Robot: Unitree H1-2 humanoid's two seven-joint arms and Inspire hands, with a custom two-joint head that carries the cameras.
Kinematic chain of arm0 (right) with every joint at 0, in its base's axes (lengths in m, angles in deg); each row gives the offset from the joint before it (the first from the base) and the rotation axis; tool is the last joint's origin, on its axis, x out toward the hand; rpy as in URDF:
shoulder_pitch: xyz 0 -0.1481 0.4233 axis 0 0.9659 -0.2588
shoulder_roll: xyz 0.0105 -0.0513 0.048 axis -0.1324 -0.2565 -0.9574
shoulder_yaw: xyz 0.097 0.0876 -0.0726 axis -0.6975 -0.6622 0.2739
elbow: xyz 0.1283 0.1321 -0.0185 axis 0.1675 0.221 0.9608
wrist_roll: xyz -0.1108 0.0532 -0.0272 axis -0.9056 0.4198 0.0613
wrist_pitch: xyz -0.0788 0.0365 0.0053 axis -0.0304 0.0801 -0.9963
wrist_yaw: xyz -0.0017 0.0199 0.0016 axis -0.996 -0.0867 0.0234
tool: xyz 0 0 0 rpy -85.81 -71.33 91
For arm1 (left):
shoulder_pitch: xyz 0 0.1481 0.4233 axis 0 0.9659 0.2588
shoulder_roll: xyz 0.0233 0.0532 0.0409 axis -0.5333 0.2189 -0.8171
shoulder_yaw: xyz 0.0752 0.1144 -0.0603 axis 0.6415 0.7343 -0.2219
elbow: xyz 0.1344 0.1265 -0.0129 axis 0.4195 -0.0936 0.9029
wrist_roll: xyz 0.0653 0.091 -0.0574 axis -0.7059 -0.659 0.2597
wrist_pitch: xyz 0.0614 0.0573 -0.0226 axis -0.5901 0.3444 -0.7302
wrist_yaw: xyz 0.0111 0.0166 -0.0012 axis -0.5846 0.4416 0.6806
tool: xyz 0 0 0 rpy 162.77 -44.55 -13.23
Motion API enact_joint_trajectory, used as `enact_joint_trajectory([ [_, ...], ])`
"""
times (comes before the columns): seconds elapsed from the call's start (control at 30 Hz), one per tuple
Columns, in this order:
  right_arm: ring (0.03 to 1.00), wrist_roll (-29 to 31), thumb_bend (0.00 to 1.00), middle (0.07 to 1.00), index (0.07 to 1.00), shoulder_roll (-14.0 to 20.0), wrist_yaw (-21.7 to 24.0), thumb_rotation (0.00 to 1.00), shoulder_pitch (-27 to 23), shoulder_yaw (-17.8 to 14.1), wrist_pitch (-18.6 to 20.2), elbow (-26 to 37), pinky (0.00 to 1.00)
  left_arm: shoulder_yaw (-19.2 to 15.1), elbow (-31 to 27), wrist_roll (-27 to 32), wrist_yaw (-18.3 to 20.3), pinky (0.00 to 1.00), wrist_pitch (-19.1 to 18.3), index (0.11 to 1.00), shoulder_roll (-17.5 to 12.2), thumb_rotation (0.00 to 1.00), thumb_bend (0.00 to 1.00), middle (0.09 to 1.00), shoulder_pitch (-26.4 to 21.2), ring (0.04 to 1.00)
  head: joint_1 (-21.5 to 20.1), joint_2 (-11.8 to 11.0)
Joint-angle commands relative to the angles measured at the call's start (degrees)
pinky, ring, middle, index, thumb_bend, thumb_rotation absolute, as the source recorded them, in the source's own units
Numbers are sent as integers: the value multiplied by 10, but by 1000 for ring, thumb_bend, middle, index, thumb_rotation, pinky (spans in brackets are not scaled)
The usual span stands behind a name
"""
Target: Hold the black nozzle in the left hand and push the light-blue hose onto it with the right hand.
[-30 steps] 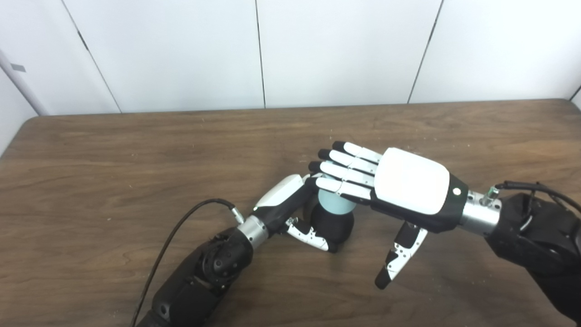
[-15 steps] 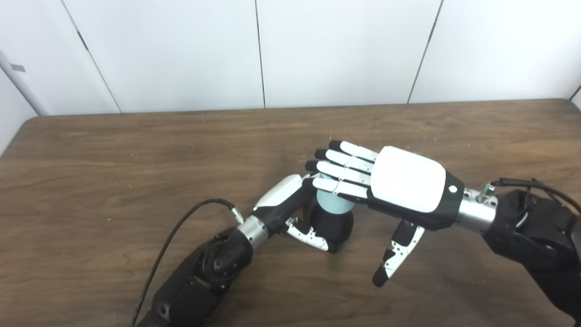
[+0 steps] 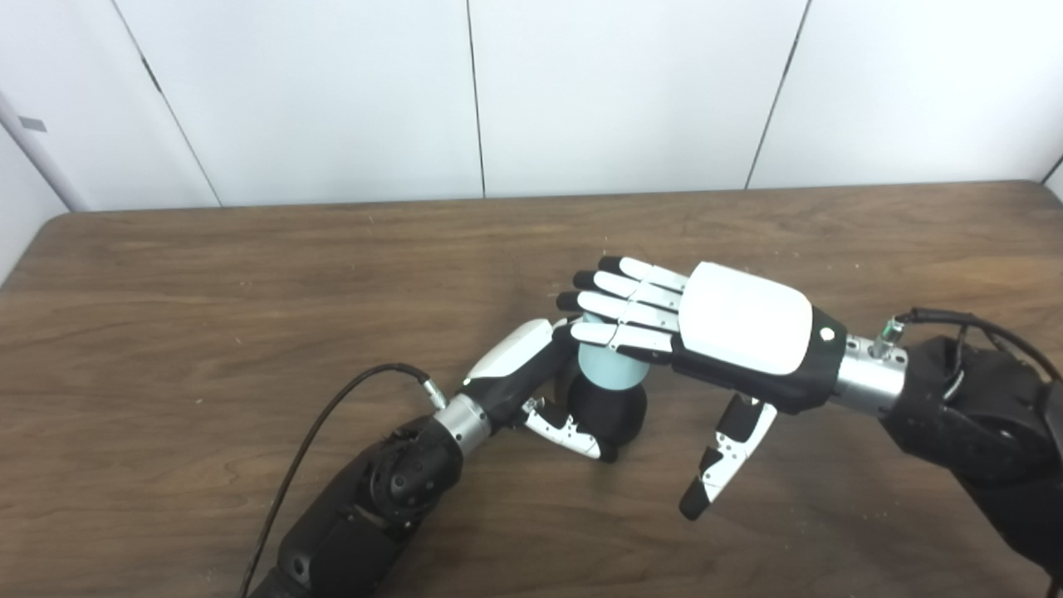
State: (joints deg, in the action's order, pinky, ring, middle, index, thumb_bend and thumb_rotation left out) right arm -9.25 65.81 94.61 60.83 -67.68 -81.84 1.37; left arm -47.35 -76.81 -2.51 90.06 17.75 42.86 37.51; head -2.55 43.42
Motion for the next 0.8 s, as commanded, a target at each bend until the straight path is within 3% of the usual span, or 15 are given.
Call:
enact_joint_trajectory([
  [0.0,1000,21,840,991,933,19,60,670,-5,23,11,-19,981,32,51,-20,91,1000,-99,480,-33,64,521,815,61,990,0,1],
  [0.33,997,50,862,982,930,19,66,657,-8,21,21,-26,974,32,48,-21,92,1000,-102,480,-34,64,521,815,61,990,0,1],
  [0.77,997,29,871,982,931,21,63,663,4,21,14,-10,976,32,46,-21,94,1000,-103,480,-36,64,521,815,61,990,0,3],
])
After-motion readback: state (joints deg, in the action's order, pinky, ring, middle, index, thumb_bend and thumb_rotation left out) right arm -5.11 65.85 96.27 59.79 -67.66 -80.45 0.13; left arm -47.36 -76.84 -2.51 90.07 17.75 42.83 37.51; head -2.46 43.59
